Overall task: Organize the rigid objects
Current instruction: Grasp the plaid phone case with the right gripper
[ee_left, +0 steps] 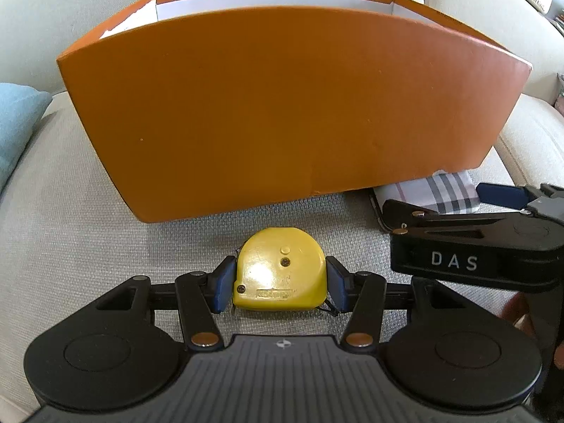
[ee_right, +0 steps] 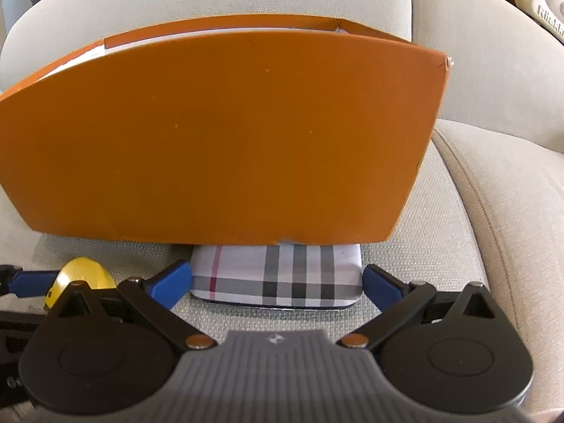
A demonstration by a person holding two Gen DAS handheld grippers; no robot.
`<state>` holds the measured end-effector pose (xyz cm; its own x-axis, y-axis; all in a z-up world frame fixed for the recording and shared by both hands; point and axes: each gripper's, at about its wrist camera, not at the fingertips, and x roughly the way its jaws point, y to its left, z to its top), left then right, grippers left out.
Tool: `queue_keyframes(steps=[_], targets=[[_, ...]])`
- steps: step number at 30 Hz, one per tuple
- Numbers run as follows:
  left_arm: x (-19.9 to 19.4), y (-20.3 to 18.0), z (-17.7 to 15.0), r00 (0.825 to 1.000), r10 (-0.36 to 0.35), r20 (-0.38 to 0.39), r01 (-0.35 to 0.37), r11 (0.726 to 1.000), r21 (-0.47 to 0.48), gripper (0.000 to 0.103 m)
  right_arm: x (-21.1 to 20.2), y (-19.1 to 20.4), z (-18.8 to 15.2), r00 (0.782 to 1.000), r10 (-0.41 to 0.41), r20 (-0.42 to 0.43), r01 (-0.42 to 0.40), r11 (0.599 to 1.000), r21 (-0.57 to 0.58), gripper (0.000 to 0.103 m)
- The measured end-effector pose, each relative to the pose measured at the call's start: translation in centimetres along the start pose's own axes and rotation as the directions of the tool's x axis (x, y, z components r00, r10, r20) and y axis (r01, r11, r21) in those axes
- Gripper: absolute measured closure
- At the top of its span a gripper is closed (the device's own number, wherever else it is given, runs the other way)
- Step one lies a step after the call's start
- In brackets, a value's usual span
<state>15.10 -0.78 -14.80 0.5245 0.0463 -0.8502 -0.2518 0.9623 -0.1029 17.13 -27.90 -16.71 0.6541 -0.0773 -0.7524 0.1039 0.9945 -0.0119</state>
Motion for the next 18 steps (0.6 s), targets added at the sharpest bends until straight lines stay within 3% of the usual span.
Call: queue_keyframes(steps=[3,8,12,16,18], targets=[[-0.5,0.3,0.2,1.000,-0.006,-0.002,0.006,1.000,-0.008,0.042,0.0,-1.5,0.2,0.999,0.047,-0.020,-0.046,0.997,0.056,0.001],[-1.6,-0.1,-0.2,0.999,0.013,-0.033,-0.011,0.998,0.054,0.042,-1.7,-2.0,-0.5,0.996,0.086,-0.031,-0.086,0.996,0.023,0.013],[-2.2,-0.1,-0.4,0.995,0.052,-0.083,-0.045,0.996,0.081,0.042,-2.8,-2.6,-1.0,0.991,0.124,-0.053,-0.124,0.992,0.009,0.017],[-3.2,0.3,-1.0,0.989,0.083,-0.125,-0.071,0.993,0.097,0.042,-4.5,-3.3,-1.7,0.968,0.230,-0.098,-0.226,0.973,0.052,0.024],[-3.7,1.1,-1.0,0.988,0.081,-0.134,-0.074,0.996,0.056,0.042,-5.0,-4.0,-2.2,0.952,0.282,-0.118,-0.275,0.958,0.076,0.027]])
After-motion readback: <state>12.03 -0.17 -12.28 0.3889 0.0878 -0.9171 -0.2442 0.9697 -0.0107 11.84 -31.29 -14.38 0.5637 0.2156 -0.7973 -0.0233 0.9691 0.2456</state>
